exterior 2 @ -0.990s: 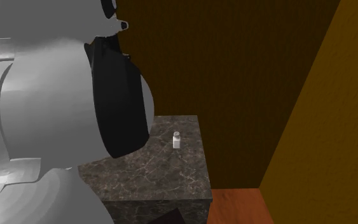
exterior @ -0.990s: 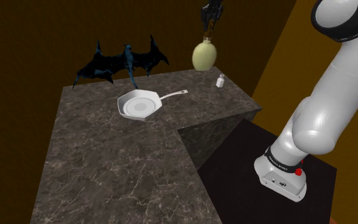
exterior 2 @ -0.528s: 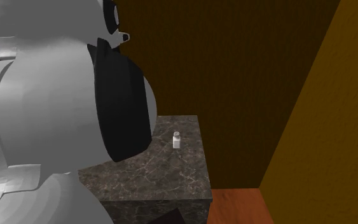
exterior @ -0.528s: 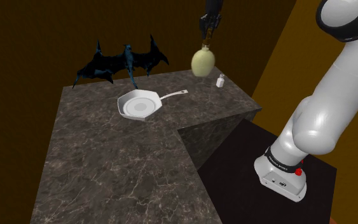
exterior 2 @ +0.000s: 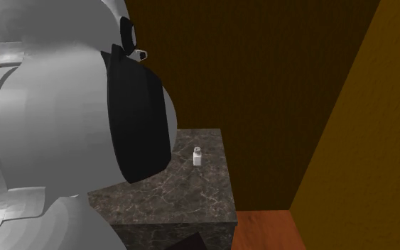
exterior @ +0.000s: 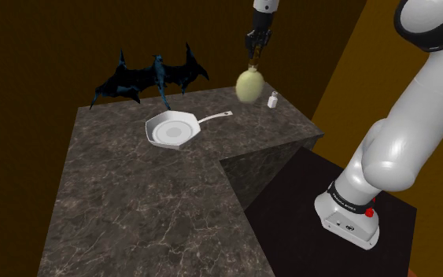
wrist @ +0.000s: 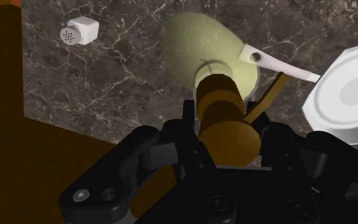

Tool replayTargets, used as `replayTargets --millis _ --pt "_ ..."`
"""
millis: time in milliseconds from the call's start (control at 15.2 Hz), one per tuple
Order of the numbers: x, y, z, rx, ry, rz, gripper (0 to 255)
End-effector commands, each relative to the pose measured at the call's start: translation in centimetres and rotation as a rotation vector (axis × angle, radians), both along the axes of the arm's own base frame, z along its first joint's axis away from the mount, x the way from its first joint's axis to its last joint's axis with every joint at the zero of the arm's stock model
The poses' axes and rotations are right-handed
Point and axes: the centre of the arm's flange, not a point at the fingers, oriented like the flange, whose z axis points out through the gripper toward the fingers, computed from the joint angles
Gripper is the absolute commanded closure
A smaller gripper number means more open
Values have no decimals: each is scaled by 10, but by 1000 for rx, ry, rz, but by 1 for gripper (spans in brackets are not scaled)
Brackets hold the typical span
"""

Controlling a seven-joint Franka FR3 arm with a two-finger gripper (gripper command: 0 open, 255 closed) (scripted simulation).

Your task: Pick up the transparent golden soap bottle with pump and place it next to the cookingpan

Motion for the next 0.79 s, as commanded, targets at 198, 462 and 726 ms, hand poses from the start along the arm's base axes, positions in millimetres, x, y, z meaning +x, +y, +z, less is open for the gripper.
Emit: replayTargets --millis 198,462,726 --pt "0 1 -26 0 -1 0 255" --pt "0 1 -48 0 -1 0 255" --pt "0 1 -69 0 -1 0 255"
